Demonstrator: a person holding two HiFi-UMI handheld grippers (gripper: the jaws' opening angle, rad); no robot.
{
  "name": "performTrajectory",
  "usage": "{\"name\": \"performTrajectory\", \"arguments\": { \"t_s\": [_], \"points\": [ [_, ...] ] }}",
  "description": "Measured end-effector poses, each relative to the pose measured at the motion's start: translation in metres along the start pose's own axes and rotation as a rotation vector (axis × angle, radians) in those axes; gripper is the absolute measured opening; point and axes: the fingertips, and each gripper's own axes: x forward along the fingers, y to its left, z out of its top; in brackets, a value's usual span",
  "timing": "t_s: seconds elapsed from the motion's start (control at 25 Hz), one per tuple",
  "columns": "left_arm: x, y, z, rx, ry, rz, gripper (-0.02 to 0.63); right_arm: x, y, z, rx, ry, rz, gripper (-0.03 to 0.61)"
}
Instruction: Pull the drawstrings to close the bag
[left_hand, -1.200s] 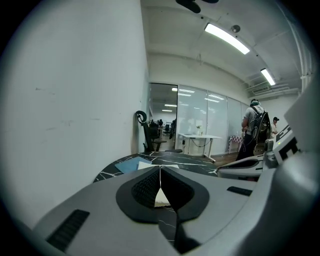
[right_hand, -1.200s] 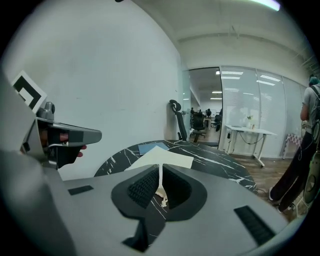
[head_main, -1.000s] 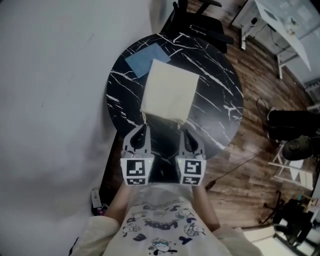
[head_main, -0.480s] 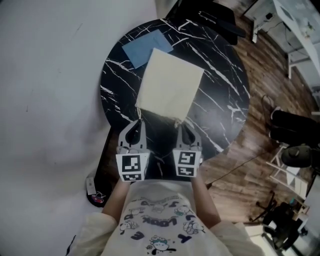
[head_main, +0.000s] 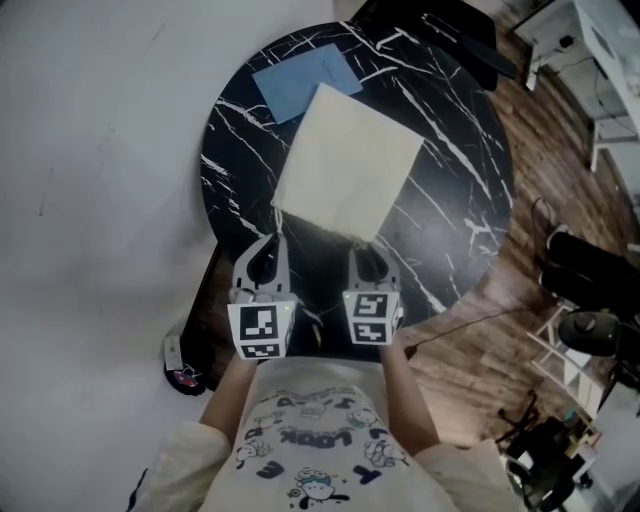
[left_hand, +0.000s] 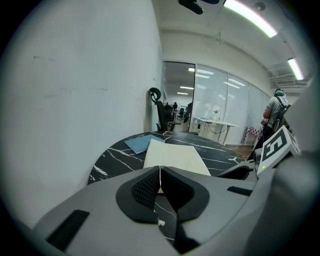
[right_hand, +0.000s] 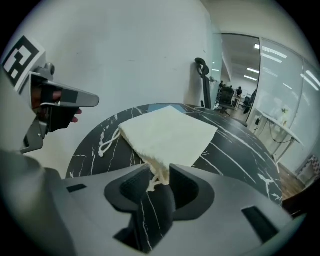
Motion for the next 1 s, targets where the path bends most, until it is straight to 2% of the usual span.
{"name": "performTrajectory", "arguments": {
  "t_s": [0.04, 0.24, 0.64, 0.8, 0.88, 1.0],
  "points": [
    [0.001, 0.001, -0.001, -0.003, 0.004, 0.005, 0.041, 0.002, 0.002, -0.002, 0.003, 0.013, 0.022, 0.157],
    [0.002, 0.007, -0.005, -0.014, 0.014, 0.023, 0.041, 0.006, 0.008, -0.005, -0.049, 0.032, 0.041, 0.109],
    [0.0, 0.008, -0.01, -0.024, 0.027, 0.034, 0.041, 0.022, 0.008, -0.017, -0.089, 0.117, 0.043, 0.109],
    [0.0, 0.007, -0.012, -0.025, 0.033, 0.032, 0.041, 0.03, 0.012, -0.024, -0.119, 0.182, 0.053, 0.076],
    [-0.001, 0.008, -0.013, -0.023, 0.035, 0.03, 0.041, 0.032, 0.015, -0.026, -0.143, 0.201, 0.077, 0.049],
    [-0.001, 0.008, -0.014, -0.021, 0.037, 0.03, 0.041, 0.027, 0.022, -0.026, -0.188, 0.195, 0.15, 0.044]
  ]
}}
